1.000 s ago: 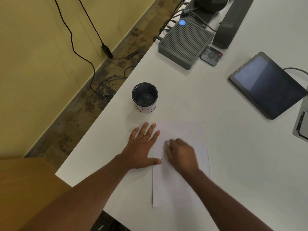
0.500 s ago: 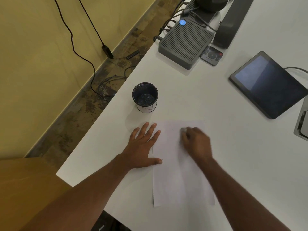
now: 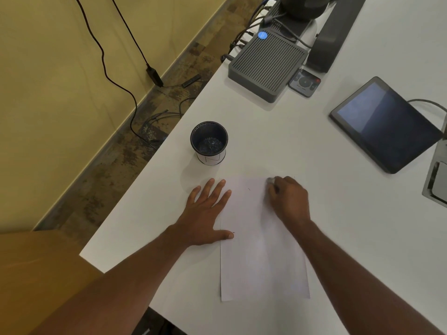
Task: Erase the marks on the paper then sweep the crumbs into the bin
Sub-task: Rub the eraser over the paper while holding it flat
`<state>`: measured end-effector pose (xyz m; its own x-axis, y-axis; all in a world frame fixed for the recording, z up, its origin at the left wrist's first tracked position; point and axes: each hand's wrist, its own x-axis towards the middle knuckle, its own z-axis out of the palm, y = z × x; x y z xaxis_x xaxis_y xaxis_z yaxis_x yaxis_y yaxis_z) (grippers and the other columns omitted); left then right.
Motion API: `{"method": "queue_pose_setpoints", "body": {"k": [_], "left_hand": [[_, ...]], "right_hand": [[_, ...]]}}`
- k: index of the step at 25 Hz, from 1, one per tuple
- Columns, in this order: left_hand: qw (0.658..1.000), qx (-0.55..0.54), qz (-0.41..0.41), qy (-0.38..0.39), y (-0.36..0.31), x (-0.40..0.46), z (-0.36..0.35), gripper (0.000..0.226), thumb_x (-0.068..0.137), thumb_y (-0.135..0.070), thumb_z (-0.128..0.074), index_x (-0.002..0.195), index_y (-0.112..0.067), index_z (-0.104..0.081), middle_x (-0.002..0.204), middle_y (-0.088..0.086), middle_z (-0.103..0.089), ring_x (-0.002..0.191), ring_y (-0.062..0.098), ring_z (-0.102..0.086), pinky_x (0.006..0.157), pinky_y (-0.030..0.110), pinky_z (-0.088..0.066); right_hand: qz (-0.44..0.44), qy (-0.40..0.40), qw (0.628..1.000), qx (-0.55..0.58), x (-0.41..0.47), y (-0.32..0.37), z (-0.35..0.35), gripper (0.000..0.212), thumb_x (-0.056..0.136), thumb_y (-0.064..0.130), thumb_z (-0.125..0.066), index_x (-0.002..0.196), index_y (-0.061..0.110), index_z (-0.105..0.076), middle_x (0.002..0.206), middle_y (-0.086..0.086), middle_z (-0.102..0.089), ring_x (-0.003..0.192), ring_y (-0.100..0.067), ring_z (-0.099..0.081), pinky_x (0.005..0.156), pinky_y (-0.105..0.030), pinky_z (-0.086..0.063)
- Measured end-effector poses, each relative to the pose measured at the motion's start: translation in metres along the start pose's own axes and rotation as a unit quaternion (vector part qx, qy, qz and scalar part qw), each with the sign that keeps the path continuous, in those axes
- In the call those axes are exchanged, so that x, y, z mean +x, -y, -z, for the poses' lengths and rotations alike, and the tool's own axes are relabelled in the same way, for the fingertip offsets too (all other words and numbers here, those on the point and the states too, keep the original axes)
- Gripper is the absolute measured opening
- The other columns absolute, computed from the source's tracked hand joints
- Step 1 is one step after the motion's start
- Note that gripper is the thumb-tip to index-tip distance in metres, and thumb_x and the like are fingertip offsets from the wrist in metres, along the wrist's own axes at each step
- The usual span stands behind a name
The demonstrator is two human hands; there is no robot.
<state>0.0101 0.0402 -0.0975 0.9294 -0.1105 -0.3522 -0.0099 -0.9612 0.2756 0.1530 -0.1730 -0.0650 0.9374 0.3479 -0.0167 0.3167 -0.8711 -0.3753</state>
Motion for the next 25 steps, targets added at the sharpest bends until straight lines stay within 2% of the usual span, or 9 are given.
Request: {"method": "queue_pose_setpoints", "body": {"k": [4,8,10,13,15,17,20,22,25], "left_hand": [[1.000,-0.001,0.001,0.001,0.000,0.000,0.001,0.110,0.081,-0.089,-0.039,0.161,-0.026,0.001,0.167,-0.001,0.023,0.150,0.021,0.029,0.121,0.050,0.010],[1.000,-0.009,0.002,0.004,-0.001,0.000,0.001,0.111,0.081,-0.089,-0.040,0.161,-0.025,0.002,0.166,-0.002,0.025,0.150,0.020,0.029,0.122,0.049,0.010],[1.000,-0.015,0.003,0.011,0.001,0.000,0.004,0.114,0.080,-0.088,-0.041,0.161,-0.023,0.005,0.165,-0.002,0.026,0.149,0.017,0.031,0.122,0.048,0.011],[0.999,-0.009,0.011,0.036,0.008,-0.001,0.011,0.115,0.080,-0.086,-0.045,0.159,-0.023,0.012,0.162,-0.001,0.034,0.147,0.017,0.035,0.121,0.046,0.014],[1.000,-0.003,0.002,0.026,0.008,-0.001,0.014,0.111,0.084,-0.078,-0.049,0.159,-0.022,0.010,0.163,0.001,0.032,0.148,0.021,0.033,0.121,0.048,0.012],[0.999,-0.008,-0.031,-0.007,0.002,-0.002,0.012,0.099,0.089,-0.063,-0.054,0.161,-0.019,-0.004,0.167,0.001,0.020,0.152,0.023,0.025,0.124,0.050,0.005],[0.999,-0.023,-0.038,0.017,-0.002,-0.003,0.003,0.095,0.091,-0.065,-0.050,0.161,-0.018,-0.006,0.168,-0.001,0.015,0.152,0.019,0.023,0.124,0.050,0.001],[0.999,-0.022,-0.036,0.016,0.001,-0.004,-0.001,0.100,0.089,-0.073,-0.046,0.161,-0.019,-0.002,0.168,-0.002,0.016,0.152,0.017,0.024,0.123,0.047,0.004],[0.999,-0.016,-0.046,0.008,0.003,-0.005,-0.003,0.105,0.087,-0.081,-0.042,0.161,-0.018,-0.002,0.169,-0.001,0.014,0.153,0.019,0.021,0.123,0.045,0.007]], "right_hand": [[0.094,0.062,0.994,0.013,-0.033,0.012,-0.015,0.022,0.090,0.023,-0.060,0.069,0.016,-0.057,0.063,0.000,-0.051,0.055,-0.023,-0.053,0.050,-0.024,-0.030],[-0.095,-0.001,0.994,0.044,0.006,-0.003,0.003,0.035,0.094,0.025,-0.053,0.062,0.016,-0.042,0.057,0.006,-0.041,0.055,-0.019,-0.042,0.051,-0.029,-0.022],[-0.158,-0.014,0.982,0.106,-0.009,0.006,0.001,0.035,0.096,0.028,-0.050,0.064,0.017,-0.044,0.058,0.009,-0.045,0.055,-0.015,-0.044,0.052,-0.027,-0.024],[-0.158,0.011,0.961,0.225,-0.050,0.021,-0.002,0.022,0.098,0.034,-0.049,0.079,0.024,-0.057,0.069,0.014,-0.058,0.064,0.000,-0.055,0.057,-0.007,-0.036],[-0.172,0.016,0.942,0.287,-0.052,0.022,-0.005,0.016,0.097,0.036,-0.052,0.090,0.025,-0.063,0.076,0.013,-0.064,0.072,0.002,-0.058,0.061,-0.006,-0.039],[-0.182,0.017,0.929,0.322,-0.043,0.020,-0.006,0.015,0.096,0.037,-0.055,0.096,0.026,-0.065,0.081,0.014,-0.067,0.076,0.002,-0.060,0.064,-0.007,-0.041],[-0.119,0.032,0.950,0.285,-0.041,0.027,-0.006,0.018,0.095,0.039,-0.055,0.090,0.026,-0.066,0.082,0.016,-0.065,0.077,0.003,-0.059,0.066,-0.004,-0.039],[-0.023,0.067,0.979,0.193,-0.059,0.040,-0.017,0.021,0.095,0.033,-0.056,0.079,0.021,-0.063,0.072,0.011,-0.058,0.064,-0.002,-0.051,0.059,-0.010,-0.033],[0.129,0.093,0.983,0.093,-0.087,0.049,-0.035,0.013,0.090,0.021,-0.063,0.079,0.014,-0.064,0.067,0.001,-0.056,0.058,-0.013,-0.048,0.056,-0.019,-0.031]]}}
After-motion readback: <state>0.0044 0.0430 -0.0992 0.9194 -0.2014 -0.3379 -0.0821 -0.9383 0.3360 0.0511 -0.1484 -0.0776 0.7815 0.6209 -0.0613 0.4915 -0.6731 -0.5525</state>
